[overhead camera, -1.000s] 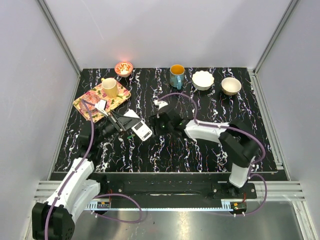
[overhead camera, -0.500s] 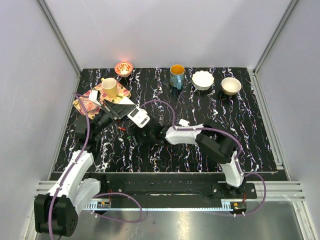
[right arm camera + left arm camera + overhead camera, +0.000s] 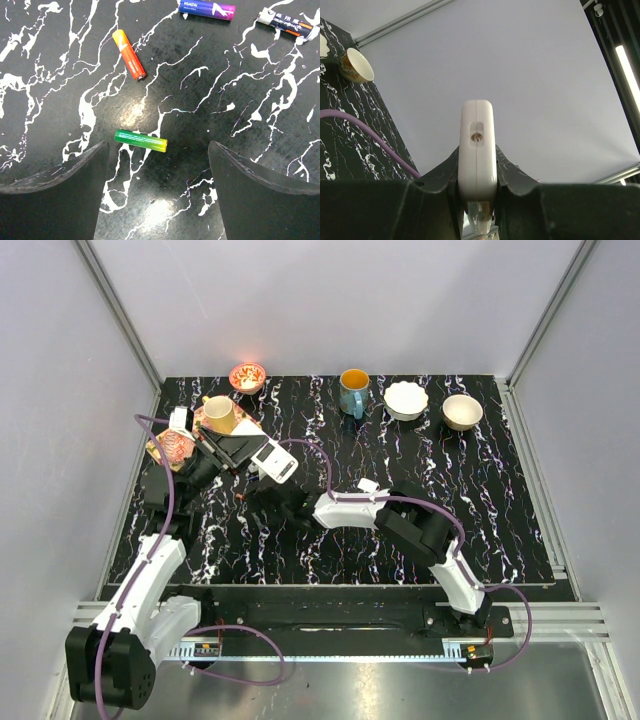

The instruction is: Load the batteries into the remote control

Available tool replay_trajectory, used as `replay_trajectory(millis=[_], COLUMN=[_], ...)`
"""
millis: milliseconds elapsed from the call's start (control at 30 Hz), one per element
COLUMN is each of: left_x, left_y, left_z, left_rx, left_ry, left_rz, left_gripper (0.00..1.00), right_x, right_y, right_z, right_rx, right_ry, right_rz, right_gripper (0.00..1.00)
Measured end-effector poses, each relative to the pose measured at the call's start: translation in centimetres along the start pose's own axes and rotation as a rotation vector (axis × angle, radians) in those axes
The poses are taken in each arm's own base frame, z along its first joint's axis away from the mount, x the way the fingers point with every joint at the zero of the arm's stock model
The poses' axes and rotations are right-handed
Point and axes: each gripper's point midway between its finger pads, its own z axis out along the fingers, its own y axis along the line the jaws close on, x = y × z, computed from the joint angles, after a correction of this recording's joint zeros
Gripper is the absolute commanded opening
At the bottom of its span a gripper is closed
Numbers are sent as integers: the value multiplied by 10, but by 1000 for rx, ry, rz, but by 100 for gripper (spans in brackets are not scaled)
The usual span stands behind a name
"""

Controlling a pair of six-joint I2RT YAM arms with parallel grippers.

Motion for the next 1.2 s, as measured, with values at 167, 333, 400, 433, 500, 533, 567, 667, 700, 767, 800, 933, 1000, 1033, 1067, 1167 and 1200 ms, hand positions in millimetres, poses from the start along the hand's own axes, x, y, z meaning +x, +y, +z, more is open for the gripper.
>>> replay_trajectory(millis=[167,333,400,433,500,533,567,667,700,767,800,933,1000,1033,1067,1167,1200], left_x=[-2,-3,-4,-4,-4,-4,-4,-5,-5,-5,-5,-5,-6,-6,-6,-7,-7], left_y=[1,1,2,3,4,4,5,5,5,5,5,5,4,3,3,3,3], left_z=[1,1,2,2,2,2,2,2,2,2,2,2,2,1,1,1,1], left_rx=[-3,-6,-9,-12,-16,-19,-19,-20,-20,-21,-21,-20,-19,-18,-17,-17,-17], left_ry=[-9,-14,-16,-17,-20,-20,-21,-23,-23,-23,-24,-28,-31,-33,-35,-36,-36], left_rz=[-1,-2,-5,-7,-10,-12,-13,-13,-13,-13,-13,-13,-11,-10,-9,-9,-9], left_gripper=[0,0,0,0,0,0,0,0,0,0,0,0,0,0,0,0,0], right_x=[-1,3,4,3,2,3,3,2,2,1,1,1,2,3,3,4,5], right_y=[5,8,9,9,10,9,9,8,8,8,8,10,10,10,9,10,10], right_z=[-1,1,2,3,4,5,5,7,8,9,10,13,14,13,13,13,13], right_rx=[-1,15,26,35,46,55,59,72,77,88,95,127,142,147,152,163,165], right_ry=[9,19,20,19,16,16,15,13,12,12,12,11,11,11,13,11,11], right_rz=[28,62,73,76,81,82,82,80,79,72,65,29,12,6,-2,-13,-15], right_gripper=[86,84,83,82,81,79,79,77,76,75,75,74,73,73,72,70,70])
